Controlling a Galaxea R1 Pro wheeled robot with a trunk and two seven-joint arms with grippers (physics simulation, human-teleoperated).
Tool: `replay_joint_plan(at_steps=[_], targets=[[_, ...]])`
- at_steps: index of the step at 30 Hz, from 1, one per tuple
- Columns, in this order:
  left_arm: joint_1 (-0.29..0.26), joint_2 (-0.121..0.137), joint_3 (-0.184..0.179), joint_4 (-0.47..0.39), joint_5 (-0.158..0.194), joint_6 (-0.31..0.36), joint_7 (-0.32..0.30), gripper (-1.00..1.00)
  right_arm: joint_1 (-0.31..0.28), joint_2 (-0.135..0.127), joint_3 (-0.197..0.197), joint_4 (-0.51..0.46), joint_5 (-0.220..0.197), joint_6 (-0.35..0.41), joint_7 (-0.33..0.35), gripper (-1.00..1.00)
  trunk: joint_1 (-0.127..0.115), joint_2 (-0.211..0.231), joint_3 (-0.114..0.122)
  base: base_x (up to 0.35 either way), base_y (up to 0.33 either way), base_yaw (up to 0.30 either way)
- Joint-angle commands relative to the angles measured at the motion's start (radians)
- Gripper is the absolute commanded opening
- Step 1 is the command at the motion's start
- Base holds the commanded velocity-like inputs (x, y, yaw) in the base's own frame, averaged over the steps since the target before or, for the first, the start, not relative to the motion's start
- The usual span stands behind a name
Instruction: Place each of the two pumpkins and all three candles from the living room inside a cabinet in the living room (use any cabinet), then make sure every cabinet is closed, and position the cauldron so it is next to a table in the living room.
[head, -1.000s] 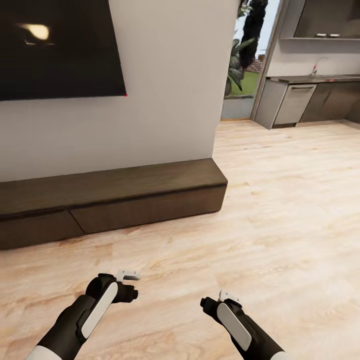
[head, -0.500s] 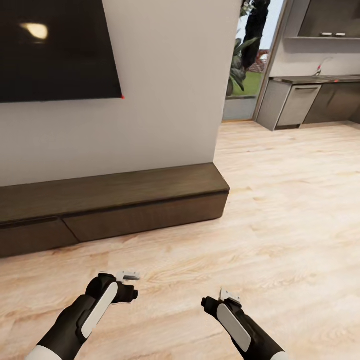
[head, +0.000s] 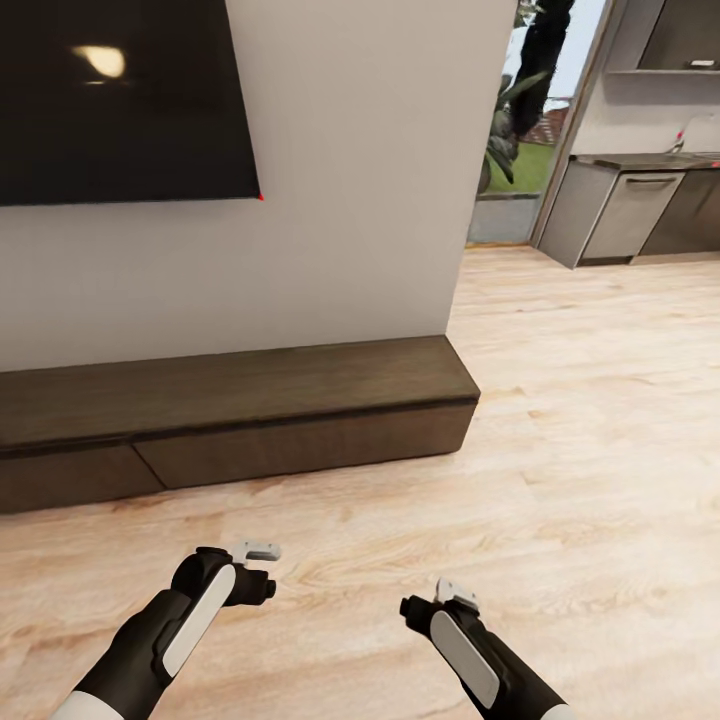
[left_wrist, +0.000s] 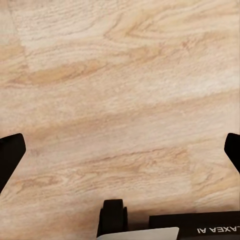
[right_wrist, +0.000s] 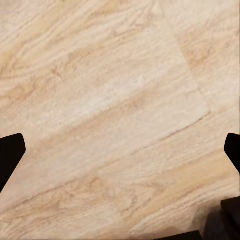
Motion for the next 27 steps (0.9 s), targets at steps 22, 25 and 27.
replay_joint_plan(at_steps=[22,25,27], targets=[[-0.001,0.003,0.002,-0.012,0.017,0.002,0.003,1.0,-0.001,0.005,0.004,-0.001,0.01,-0.024,-0.005,1.0,0.0,0.0,-0.003,0.004,0.064,0.074],[-0.001,0.002,0.0,-0.011,0.015,0.002,0.004,1.0,-0.001,0.006,0.004,0.0,0.015,-0.023,-0.005,1.0,0.0,0.0,-0.005,0.0,-0.047,0.268],[-0.001,0.002,-0.001,-0.01,0.014,0.002,0.005,1.0,-0.001,0.007,0.004,-0.001,0.017,-0.023,-0.005,1.0,0.0,0.0,-0.006,0.008,-0.096,0.272]])
